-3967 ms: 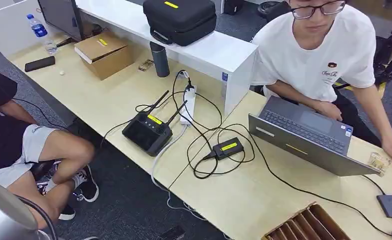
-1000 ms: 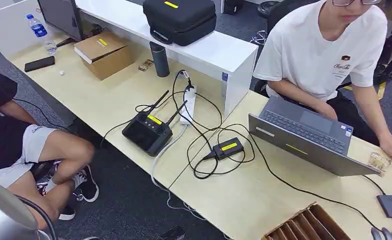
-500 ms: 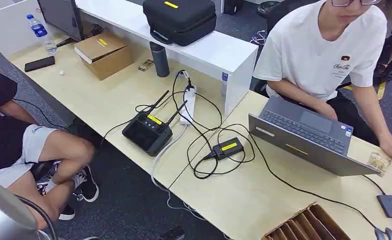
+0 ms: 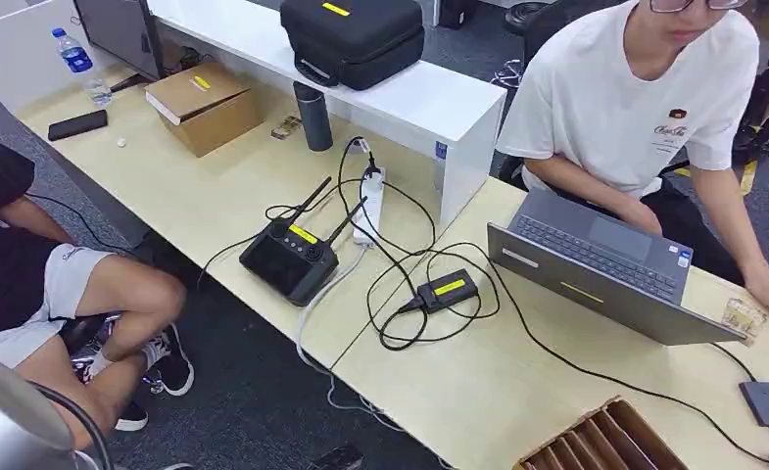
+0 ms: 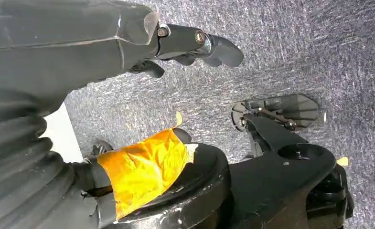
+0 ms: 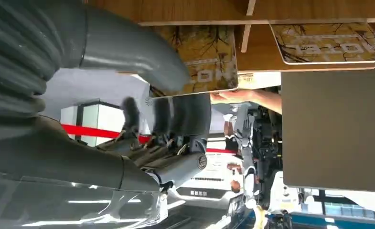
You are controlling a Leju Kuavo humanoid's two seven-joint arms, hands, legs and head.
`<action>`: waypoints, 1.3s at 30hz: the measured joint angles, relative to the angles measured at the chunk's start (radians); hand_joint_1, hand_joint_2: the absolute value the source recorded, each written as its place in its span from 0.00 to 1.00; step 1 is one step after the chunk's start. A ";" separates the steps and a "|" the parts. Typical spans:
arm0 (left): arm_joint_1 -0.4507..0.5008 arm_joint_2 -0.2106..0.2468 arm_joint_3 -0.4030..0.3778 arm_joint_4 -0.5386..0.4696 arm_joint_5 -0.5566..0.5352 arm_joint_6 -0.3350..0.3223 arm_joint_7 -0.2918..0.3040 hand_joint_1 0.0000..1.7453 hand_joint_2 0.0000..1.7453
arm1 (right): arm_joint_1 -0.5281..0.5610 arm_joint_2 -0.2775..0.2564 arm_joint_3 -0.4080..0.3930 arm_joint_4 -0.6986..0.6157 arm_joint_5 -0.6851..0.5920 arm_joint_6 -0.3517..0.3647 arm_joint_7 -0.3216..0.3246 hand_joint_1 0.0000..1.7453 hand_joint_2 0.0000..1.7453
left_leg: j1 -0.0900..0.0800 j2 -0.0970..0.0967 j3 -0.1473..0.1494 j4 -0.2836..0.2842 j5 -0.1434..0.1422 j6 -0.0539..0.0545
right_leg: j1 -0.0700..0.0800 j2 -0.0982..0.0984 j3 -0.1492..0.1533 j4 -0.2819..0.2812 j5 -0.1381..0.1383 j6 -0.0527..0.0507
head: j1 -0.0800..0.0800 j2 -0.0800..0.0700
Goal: Pass the card to the sensor for recognition and then transmit it.
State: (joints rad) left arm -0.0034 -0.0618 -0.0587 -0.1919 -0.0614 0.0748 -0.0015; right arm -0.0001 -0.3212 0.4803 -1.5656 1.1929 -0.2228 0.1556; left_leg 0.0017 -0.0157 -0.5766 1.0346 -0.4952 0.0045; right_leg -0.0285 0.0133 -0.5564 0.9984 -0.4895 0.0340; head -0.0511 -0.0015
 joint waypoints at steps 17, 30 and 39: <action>0.001 0.000 0.001 0.000 0.000 0.005 0.003 0.00 1.00 | 0.003 0.000 -0.007 0.000 -0.017 0.000 -0.015 1.00 1.00 | 0.000 0.000 0.000 0.000 0.000 0.000 | 0.000 0.000 0.000 0.000 0.000 0.000 | 0.000 0.000; 0.001 0.000 0.002 0.000 0.000 0.006 0.003 0.00 1.00 | 0.003 0.000 -0.007 0.000 -0.019 0.002 -0.018 1.00 1.00 | 0.000 0.000 0.000 0.000 0.000 0.000 | 0.000 0.000 0.000 0.000 0.000 0.000 | 0.000 0.000; 0.001 0.000 0.002 0.000 -0.003 0.021 -0.002 0.00 1.00 | 0.005 0.000 -0.007 0.000 -0.020 0.002 -0.021 1.00 1.00 | 0.000 0.000 0.000 0.000 0.000 0.000 | 0.000 0.000 0.000 0.000 0.000 0.000 | 0.000 0.000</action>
State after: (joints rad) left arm -0.0028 -0.0618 -0.0565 -0.1919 -0.0641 0.0958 -0.0034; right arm 0.0050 -0.3208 0.4730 -1.5660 1.1727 -0.2209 0.1347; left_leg 0.0018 -0.0157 -0.5765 1.0346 -0.4951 0.0046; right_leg -0.0285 0.0133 -0.5564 0.9984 -0.4895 0.0340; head -0.0511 -0.0015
